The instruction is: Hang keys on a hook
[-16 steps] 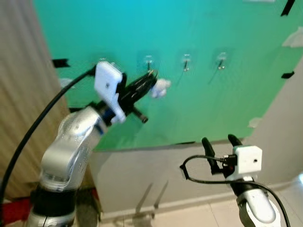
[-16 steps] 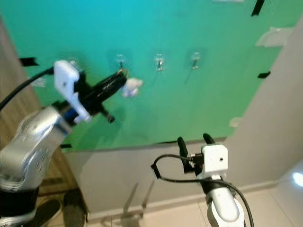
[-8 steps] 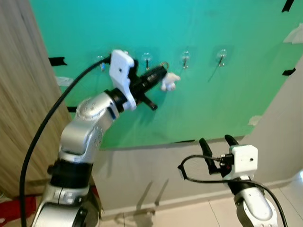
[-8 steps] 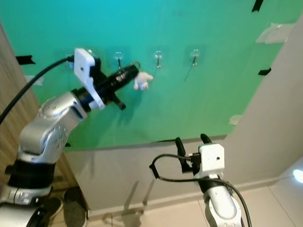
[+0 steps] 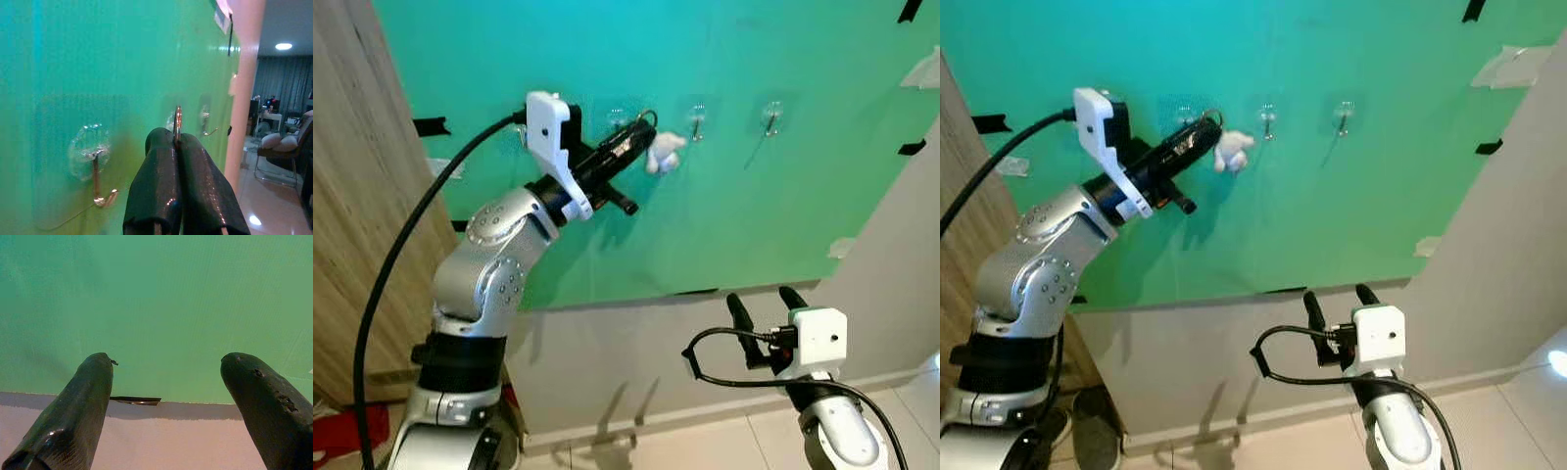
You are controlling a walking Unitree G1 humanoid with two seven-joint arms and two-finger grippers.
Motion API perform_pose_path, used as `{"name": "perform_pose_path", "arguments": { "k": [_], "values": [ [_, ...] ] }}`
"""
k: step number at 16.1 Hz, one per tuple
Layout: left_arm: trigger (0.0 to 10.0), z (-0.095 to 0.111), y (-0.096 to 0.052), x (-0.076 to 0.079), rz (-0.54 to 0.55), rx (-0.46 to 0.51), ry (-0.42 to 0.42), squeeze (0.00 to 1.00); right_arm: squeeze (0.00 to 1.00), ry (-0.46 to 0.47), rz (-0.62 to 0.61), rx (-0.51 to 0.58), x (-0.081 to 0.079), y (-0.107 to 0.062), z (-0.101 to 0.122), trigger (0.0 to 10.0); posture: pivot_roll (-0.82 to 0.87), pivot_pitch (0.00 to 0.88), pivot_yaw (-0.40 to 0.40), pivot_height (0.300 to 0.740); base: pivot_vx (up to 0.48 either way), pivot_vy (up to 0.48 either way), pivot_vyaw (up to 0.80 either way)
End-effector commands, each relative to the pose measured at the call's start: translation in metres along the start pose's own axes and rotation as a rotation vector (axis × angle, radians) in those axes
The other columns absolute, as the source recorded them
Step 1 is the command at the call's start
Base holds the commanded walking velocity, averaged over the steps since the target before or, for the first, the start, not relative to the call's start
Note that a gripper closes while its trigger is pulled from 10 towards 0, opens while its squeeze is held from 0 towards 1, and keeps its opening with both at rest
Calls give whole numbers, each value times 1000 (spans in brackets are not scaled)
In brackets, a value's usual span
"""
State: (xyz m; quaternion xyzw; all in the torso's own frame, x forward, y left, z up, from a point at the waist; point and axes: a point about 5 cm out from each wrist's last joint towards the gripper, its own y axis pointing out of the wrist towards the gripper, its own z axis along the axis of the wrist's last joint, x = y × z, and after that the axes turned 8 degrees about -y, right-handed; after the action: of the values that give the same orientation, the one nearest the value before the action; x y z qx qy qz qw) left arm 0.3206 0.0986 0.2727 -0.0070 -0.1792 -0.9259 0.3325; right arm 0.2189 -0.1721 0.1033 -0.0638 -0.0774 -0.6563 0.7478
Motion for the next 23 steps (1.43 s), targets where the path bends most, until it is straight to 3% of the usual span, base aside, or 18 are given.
{"name": "perform_pose_path", "arguments": {
  "k": [1, 6, 17, 19, 22, 23],
  "values": [
    [10000, 3, -3, 5, -2, 14, -13, 0, 0, -10, 5, -9, 3, -1, -2, 10000, -61, 0, -41, 740, 0, 0, 0],
    [10000, -9, -11, 18, 6, -41, 40, 0, 0, -14, 22, -19, 1, 0, -5, 10000, -52, 0, -49, 740, 0, 0, 0],
    [10000, -6, -17, -5, 148, -14, -26, 0, 0, -16, 28, -22, 2, 0, -7, 10000, -53, 0, -50, 740, 0, 0, 0],
    [10000, -9, -17, -9, 173, -9, -79, 0, 0, -16, 29, -25, 2, 0, -7, 10000, -53, 0, -50, 740, 0, 0, 0],
    [10000, -17, -18, -13, 187, -2, -252, 0, 0, -16, 31, -26, 2, 0, -8, 10000, -54, 0, -49, 740, 0, 0, 0],
    [10000, -16, -19, -13, 187, 12, -274, 0, 0, -16, 31, -27, 2, -1, -8, 10000, -54, 0, -50, 740, 0, 0, 0]
  ]
}}
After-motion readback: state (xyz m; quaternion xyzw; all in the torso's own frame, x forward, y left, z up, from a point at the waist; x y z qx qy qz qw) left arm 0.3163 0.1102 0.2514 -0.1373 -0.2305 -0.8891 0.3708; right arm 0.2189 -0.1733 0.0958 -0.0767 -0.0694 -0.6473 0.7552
